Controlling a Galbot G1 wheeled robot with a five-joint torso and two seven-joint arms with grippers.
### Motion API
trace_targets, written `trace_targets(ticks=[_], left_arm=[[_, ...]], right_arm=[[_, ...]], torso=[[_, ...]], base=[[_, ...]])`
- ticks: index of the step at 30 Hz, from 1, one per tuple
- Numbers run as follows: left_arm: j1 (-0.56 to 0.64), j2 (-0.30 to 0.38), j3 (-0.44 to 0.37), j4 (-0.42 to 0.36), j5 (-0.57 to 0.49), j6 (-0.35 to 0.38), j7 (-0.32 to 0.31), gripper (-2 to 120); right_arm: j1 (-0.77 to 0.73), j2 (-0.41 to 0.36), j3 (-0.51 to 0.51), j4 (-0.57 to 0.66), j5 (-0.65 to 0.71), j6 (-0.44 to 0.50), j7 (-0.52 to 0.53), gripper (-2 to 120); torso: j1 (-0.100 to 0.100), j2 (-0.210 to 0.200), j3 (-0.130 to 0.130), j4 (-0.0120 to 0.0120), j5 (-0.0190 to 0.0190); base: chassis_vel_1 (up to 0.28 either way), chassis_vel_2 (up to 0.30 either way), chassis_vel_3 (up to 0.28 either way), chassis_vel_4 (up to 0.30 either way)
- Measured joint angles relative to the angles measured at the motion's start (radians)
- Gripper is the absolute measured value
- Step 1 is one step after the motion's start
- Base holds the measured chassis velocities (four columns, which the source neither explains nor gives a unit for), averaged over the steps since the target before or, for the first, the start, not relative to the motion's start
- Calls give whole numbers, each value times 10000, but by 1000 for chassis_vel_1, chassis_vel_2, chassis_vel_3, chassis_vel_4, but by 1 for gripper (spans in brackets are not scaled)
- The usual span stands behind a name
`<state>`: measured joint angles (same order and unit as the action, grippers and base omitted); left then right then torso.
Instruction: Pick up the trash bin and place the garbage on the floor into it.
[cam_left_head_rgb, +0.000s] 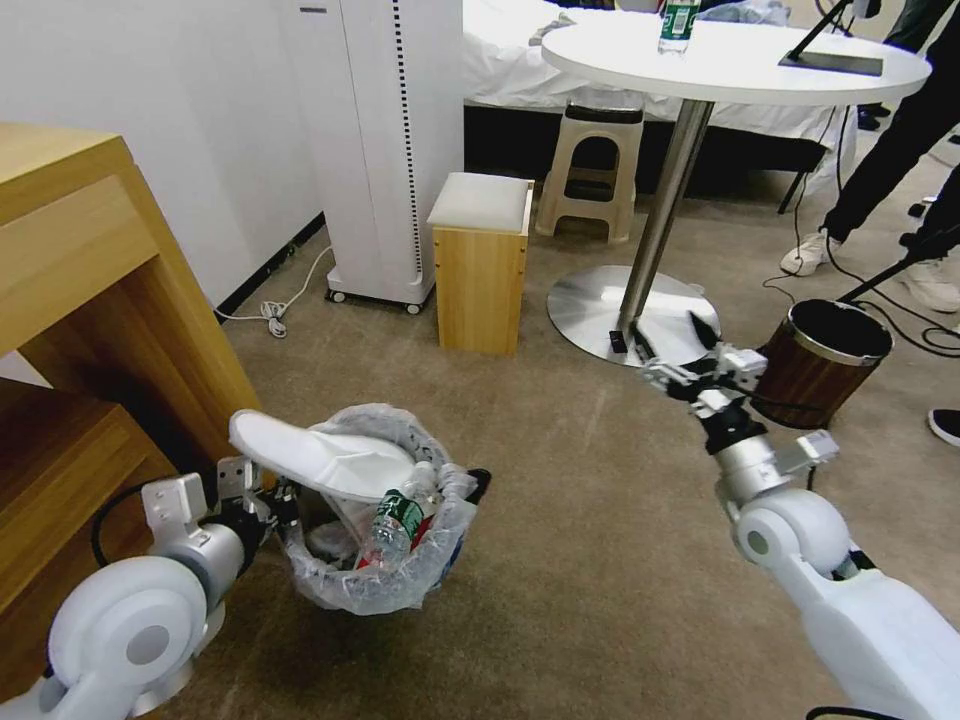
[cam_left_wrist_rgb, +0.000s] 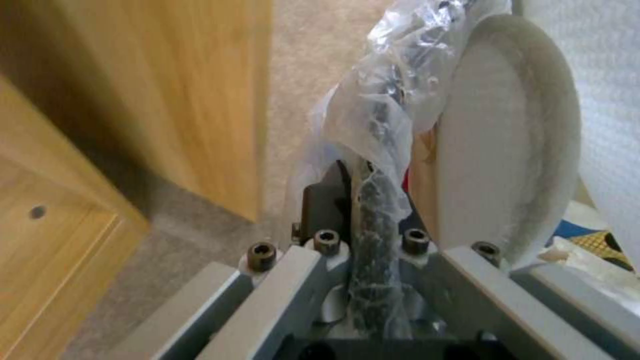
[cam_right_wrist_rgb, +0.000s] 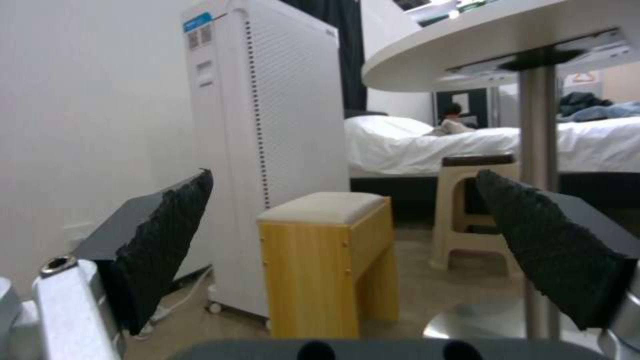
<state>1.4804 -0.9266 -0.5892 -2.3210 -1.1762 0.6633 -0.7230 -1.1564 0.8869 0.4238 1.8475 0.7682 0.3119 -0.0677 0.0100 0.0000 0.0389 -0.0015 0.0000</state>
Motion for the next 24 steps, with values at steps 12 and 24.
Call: trace_targets(ticks=[12, 24], left_arm=[[320, 285, 596, 269, 627, 395, -306, 0], [27, 345, 911, 964, 98, 640, -399, 0]], right_arm=[[-12, 71, 48, 26, -40, 23, -536, 100], [71, 176, -229, -126, -176, 49, -957, 100]], torso=[[1, 0, 1, 2, -2], [0, 0, 1, 0, -2]], base=[[0, 0, 0, 0], [0, 0, 0, 0]])
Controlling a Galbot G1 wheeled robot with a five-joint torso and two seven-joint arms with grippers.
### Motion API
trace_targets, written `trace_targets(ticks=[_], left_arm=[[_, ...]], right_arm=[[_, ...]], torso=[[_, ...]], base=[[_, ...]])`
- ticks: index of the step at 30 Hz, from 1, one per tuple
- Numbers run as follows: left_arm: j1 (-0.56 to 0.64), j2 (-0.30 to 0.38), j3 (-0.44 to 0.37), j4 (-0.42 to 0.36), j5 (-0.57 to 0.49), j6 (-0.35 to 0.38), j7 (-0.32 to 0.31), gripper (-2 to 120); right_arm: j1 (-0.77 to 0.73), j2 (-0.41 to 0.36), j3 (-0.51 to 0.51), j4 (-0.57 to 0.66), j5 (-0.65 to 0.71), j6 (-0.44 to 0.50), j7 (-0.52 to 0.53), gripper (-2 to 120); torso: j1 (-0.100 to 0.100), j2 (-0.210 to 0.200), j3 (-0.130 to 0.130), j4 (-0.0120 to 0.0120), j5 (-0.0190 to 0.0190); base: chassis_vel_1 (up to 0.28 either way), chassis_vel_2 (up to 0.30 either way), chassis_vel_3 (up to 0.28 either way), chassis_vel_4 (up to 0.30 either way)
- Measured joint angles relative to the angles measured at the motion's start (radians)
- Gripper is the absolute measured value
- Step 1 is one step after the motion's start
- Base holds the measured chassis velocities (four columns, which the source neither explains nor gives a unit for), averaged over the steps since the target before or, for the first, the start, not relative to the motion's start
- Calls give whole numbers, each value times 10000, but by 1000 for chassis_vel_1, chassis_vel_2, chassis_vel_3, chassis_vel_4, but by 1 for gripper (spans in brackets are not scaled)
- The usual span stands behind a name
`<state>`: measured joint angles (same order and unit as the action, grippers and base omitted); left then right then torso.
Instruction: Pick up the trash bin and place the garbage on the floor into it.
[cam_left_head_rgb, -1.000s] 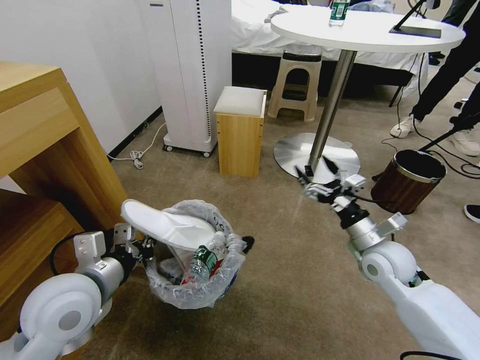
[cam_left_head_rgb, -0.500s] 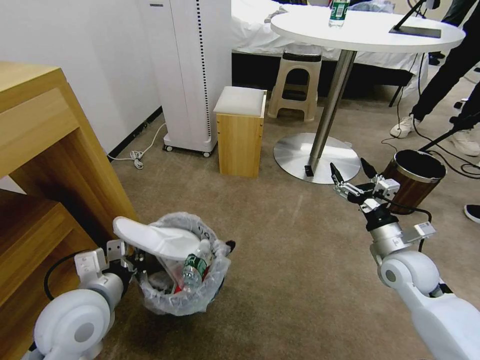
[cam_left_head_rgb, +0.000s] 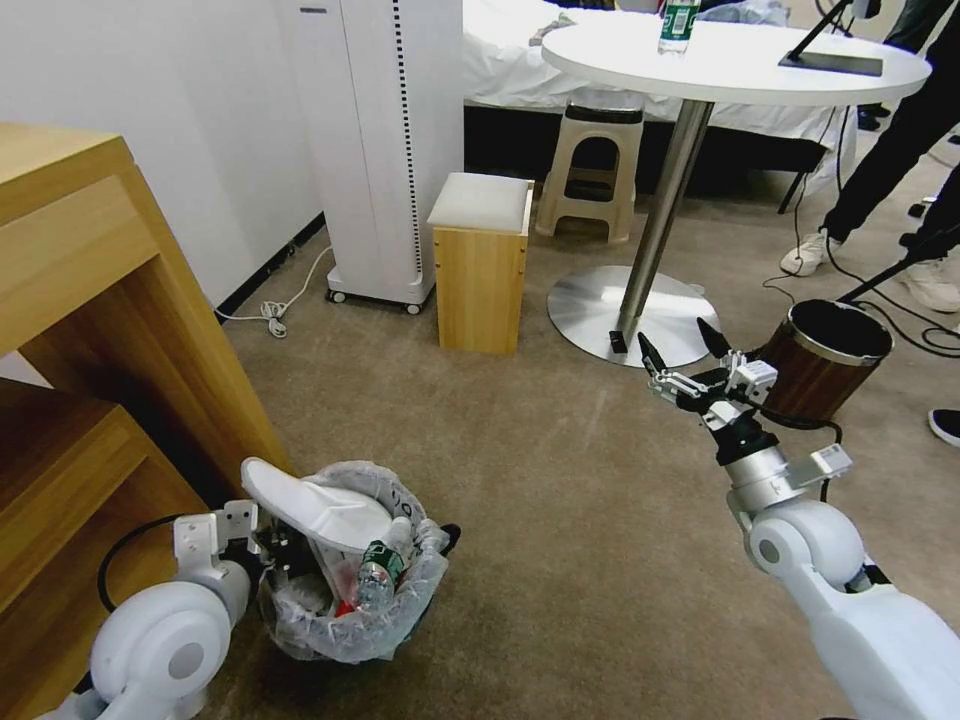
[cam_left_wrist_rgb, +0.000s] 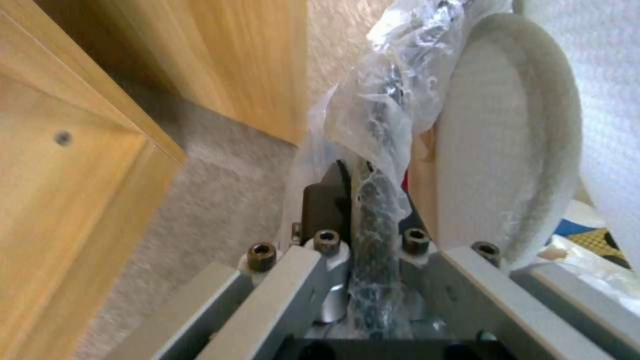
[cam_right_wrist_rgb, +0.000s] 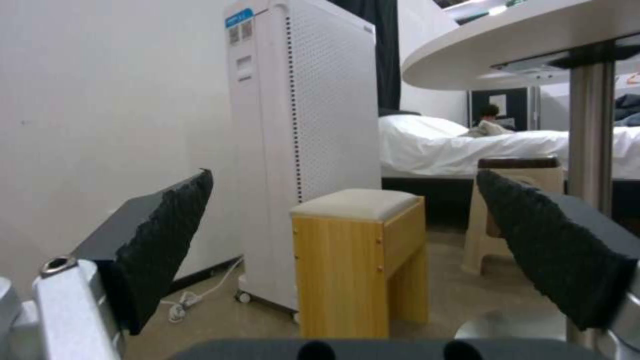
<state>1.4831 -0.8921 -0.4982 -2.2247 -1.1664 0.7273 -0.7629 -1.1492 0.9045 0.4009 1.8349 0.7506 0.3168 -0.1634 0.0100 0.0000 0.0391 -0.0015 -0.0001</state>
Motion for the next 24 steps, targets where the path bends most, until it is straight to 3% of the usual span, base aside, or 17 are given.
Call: trace_targets(ticks=[9, 24], left_arm=[[-55, -160, -6, 326, -804, 81, -158, 0], [-181, -365, -7, 780, -877, 90, -26, 0]], right_arm=[[137, 51, -250, -177, -95, 35, -99, 100], [249, 66, -415, -301, -162, 76, -142, 100]], torso=[[1, 0, 0, 2, 2], [0, 0, -1, 1, 3]], base=[[0, 0, 0, 0], [0, 0, 0, 0]])
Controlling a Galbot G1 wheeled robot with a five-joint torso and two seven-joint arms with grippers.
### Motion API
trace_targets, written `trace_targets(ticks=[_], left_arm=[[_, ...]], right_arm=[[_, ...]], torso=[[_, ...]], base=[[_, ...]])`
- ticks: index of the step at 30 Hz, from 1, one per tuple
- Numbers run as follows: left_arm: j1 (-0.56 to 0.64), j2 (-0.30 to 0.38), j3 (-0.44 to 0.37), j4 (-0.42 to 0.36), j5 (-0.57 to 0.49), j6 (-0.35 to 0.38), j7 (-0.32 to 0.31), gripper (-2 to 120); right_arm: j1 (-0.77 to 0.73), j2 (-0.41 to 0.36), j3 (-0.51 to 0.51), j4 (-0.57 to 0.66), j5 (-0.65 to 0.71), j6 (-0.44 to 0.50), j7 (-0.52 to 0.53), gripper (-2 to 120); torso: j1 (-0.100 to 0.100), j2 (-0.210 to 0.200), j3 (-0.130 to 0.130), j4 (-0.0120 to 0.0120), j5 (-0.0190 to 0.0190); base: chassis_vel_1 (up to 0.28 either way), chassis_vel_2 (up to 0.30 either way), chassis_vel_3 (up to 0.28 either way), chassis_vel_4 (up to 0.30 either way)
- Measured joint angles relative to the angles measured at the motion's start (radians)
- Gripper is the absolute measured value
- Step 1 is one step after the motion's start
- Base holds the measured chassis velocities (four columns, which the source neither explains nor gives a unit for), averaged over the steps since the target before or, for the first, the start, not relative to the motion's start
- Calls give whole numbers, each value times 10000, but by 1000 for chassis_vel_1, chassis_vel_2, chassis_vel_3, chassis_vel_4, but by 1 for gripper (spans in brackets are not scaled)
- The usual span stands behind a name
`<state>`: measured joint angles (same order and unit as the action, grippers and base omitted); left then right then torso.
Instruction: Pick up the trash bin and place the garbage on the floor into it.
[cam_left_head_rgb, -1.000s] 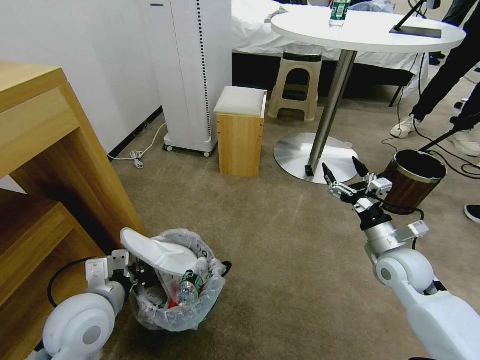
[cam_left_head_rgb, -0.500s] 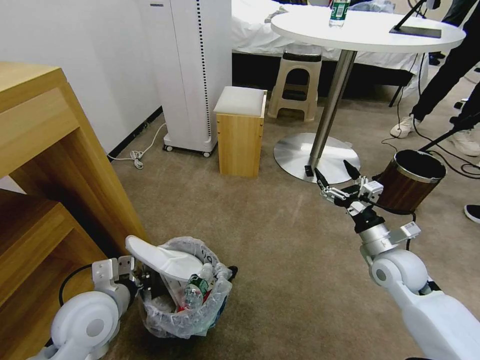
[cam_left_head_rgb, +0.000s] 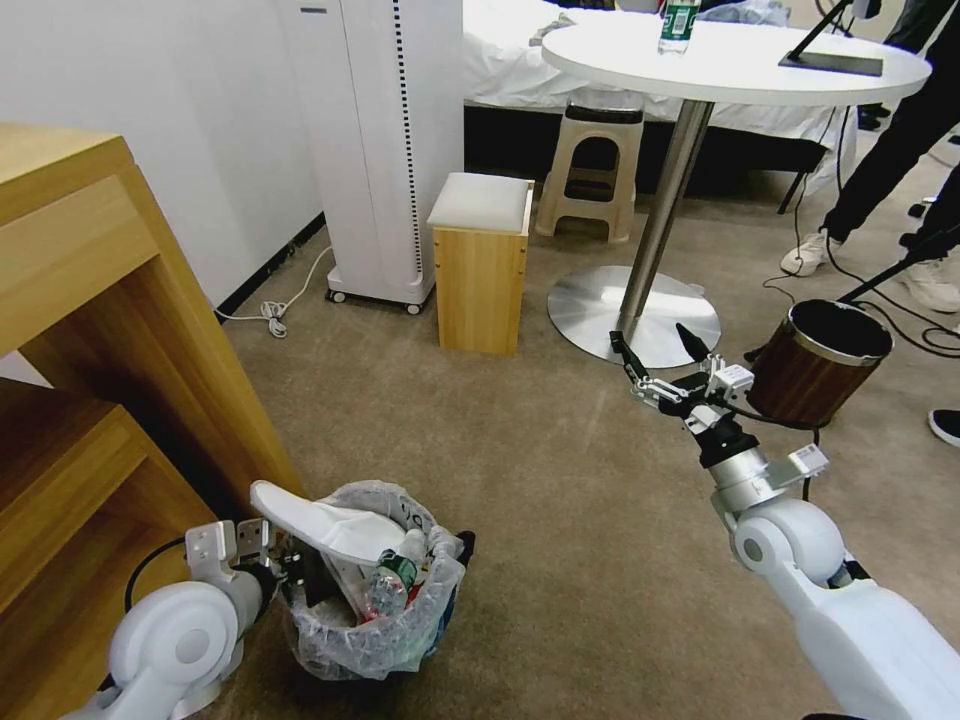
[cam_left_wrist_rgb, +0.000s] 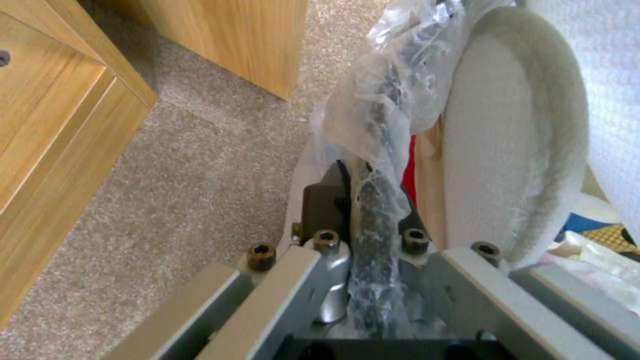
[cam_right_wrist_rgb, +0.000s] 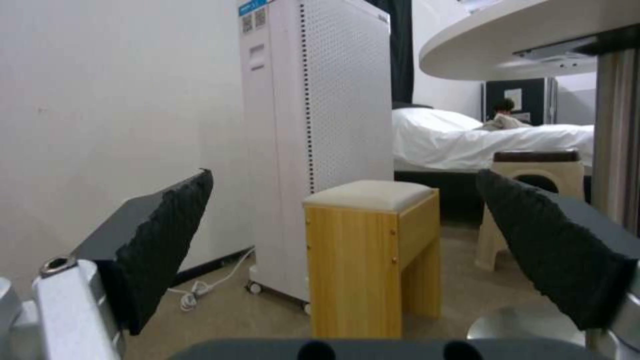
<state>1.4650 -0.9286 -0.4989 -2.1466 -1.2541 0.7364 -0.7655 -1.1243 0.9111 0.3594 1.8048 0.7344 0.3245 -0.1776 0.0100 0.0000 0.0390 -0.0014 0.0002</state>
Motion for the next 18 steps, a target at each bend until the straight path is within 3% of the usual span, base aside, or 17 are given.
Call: trace_targets(ticks=[9, 17, 18], left_arm=[[-9, -44, -66, -30, -98, 0, 72, 3], [-5, 198, -313, -577, -241, -2, 169, 28], [16, 340, -381, -621, -52, -3, 237, 41]], right_arm=[[162, -2, -142, -96, 0, 10, -11, 100], [268, 7, -193, -156, 34, -14, -9, 100], [298, 33, -208, -204, 37, -34, 1, 100]], torso=[[0, 0, 0, -1, -4], [0, 0, 0, -1, -3], [0, 0, 0, -1, -3]], base=[[0, 0, 0, 0], [0, 0, 0, 0], [0, 0, 0, 0]])
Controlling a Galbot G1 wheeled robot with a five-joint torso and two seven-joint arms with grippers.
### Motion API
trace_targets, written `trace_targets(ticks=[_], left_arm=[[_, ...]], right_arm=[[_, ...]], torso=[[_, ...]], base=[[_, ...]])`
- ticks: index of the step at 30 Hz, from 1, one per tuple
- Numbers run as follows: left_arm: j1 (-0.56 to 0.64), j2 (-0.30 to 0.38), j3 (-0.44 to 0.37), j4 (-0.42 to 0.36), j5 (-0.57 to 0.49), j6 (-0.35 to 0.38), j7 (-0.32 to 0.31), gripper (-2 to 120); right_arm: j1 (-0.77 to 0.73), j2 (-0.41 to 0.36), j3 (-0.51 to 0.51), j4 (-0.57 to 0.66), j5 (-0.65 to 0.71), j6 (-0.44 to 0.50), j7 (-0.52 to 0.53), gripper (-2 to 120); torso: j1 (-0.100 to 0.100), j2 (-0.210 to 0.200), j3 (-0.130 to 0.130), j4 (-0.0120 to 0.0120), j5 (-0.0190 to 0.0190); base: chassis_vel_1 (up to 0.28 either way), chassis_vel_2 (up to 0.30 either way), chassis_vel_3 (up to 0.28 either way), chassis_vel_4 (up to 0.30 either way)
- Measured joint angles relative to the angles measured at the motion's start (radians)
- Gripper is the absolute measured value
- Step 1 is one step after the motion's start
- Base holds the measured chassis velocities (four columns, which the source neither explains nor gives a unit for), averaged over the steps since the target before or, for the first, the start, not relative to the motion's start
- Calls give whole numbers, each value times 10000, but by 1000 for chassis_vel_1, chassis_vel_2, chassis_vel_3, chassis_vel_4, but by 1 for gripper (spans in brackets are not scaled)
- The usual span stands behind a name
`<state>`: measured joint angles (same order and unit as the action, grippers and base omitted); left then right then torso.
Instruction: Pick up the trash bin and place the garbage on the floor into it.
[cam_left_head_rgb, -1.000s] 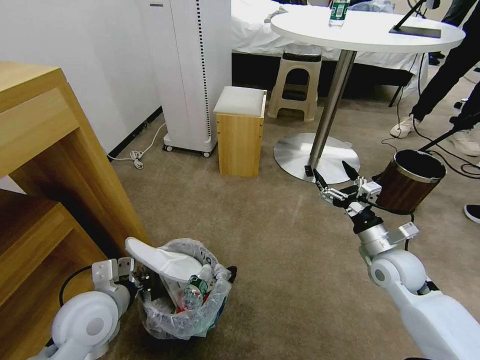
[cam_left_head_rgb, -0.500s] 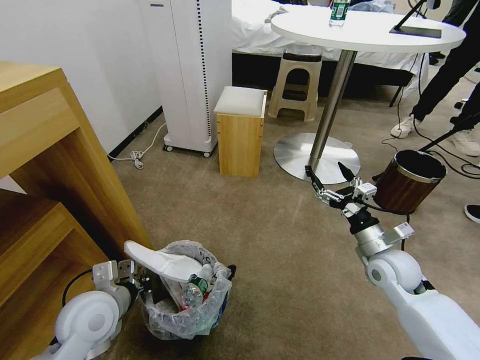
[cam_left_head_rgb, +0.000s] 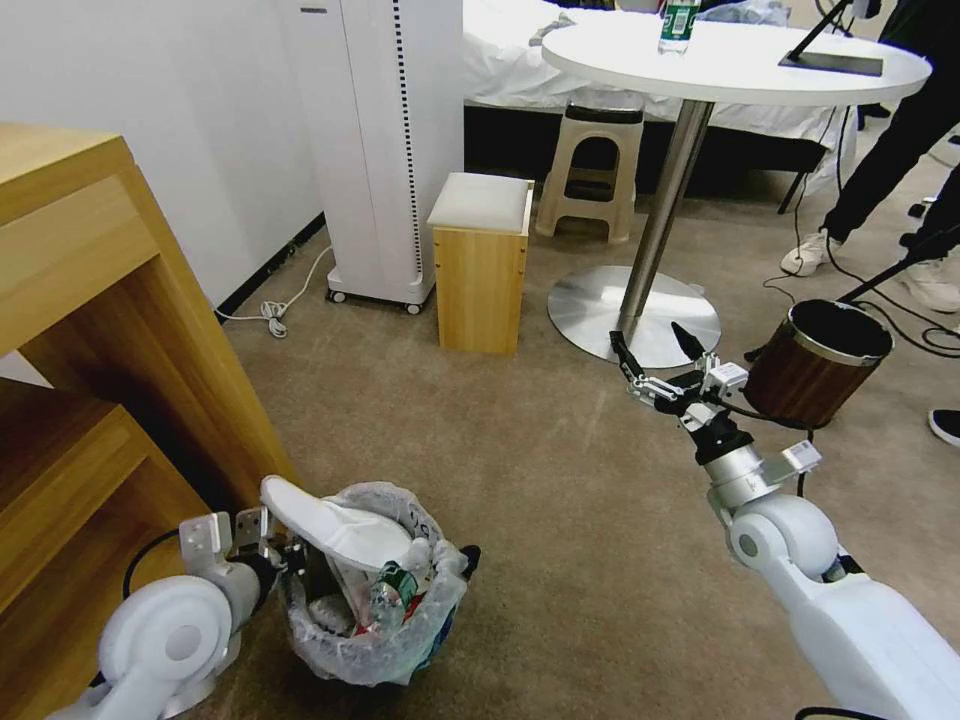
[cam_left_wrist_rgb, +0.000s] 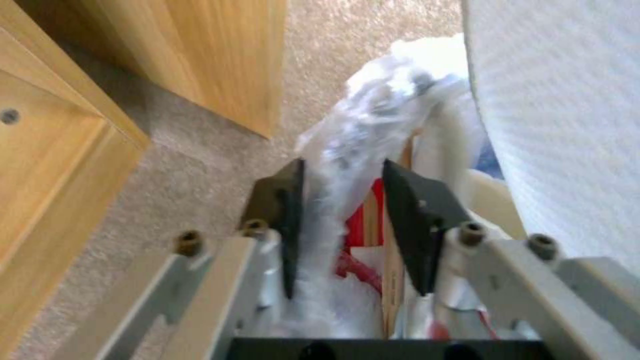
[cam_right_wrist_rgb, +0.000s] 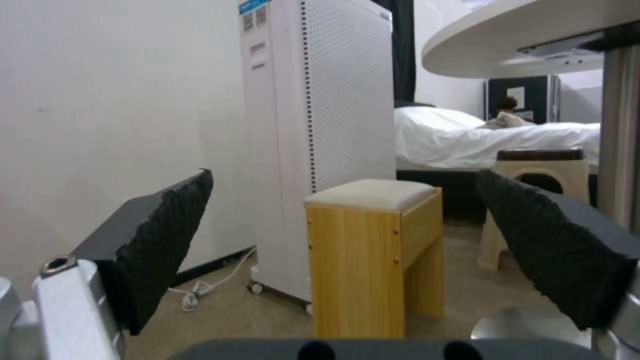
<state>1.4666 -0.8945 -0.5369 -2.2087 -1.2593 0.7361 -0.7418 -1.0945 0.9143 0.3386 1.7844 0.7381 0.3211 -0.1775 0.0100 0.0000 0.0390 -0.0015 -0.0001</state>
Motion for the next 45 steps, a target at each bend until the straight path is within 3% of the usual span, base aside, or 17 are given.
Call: trace_targets(ticks=[8, 13, 15, 17, 22, 23, 24, 27, 28, 31, 32, 35, 38, 45], left_arm=[[91, 304, -479, -431, 301, -5, 2, 72], [223, 583, -631, -768, 434, -6, -94, 85], [394, 747, -899, -1017, 1060, -15, -23, 96], [490, 755, -1086, -1108, 1483, -85, 135, 99], [984, 249, -2036, -1782, 2665, -659, 1155, 100], [1128, 0, -2172, -1953, 3112, -926, 1666, 100], [1128, 0, -2172, -1953, 3112, -926, 1666, 100], [1484, -539, -2220, -2201, 4419, -1687, 2833, 100], [1484, -539, -2220, -2201, 4419, -1687, 2833, 100], [1863, -925, -2195, -2059, 6067, -3200, 4304, 100], [1863, -925, -2195, -2059, 6067, -3200, 4304, 100], [2148, -1206, -2489, -1769, 7677, -4482, 5606, 100], [2449, -1392, -2753, -1681, 8212, -4999, 6116, 100], [3359, -1951, -3293, -1428, 8536, -5733, 6525, 100]], right_arm=[[-136, 34, 99, 62, -6, 3, 3, 100], [-268, 38, 256, 161, -55, 11, 2, 100], [-424, 87, 484, 314, -114, 12, 29, 100], [-476, 119, 546, 373, -158, 10, 63, 100], [-921, 319, 929, 736, -403, 12, 643, 100], [-1148, 386, 1113, 852, -481, 40, 778, 100], [-1148, 386, 1113, 852, -481, 40, 778, 100], [-1731, 617, 1697, 1118, -871, 146, 835, 100], [-1731, 617, 1697, 1118, -871, 146, 835, 100], [-2429, 915, 2355, 1467, -1280, 193, 950, 100], [-2429, 915, 2355, 1467, -1280, 193, 950, 100], [-3143, 1136, 2955, 1817, -1644, 344, 1141, 100], [-3718, 1255, 3286, 2107, -2000, 439, 1481, 100], [-4936, 1742, 3819, 2147, -2696, 1092, 1873, 100]], torso=[[0, 0, 0, 0, 0], [0, 0, 0, 4, 2], [0, 0, 0, -3, 0], [1, 0, 0, -2, 0], [0, 0, -1, 3, 2], [0, 0, 0, 1, 2], [0, 0, 0, 1, 2], [0, 0, -1, 0, 1], [0, 0, -1, 0, 1], [0, 0, -1, 1, 2], [0, 0, -1, 1, 2], [0, 0, -1, 0, 0], [0, 0, -1, 0, 0], [-1, 1, -2, 1, 0]], base=[[0, 0, 0, 0], [0, 0, 0, 0], [0, 0, 0, 0], [0, 0, 0, 0], [0, 0, 0, 0], [0, 0, 0, 0], [0, 0, 0, 0], [0, 0, 0, 0], [0, 0, 0, 0], [0, 0, 0, 0], [0, 0, 0, 0], [0, 0, 0, 0], [0, 0, 0, 0], [0, 0, 0, 0]])
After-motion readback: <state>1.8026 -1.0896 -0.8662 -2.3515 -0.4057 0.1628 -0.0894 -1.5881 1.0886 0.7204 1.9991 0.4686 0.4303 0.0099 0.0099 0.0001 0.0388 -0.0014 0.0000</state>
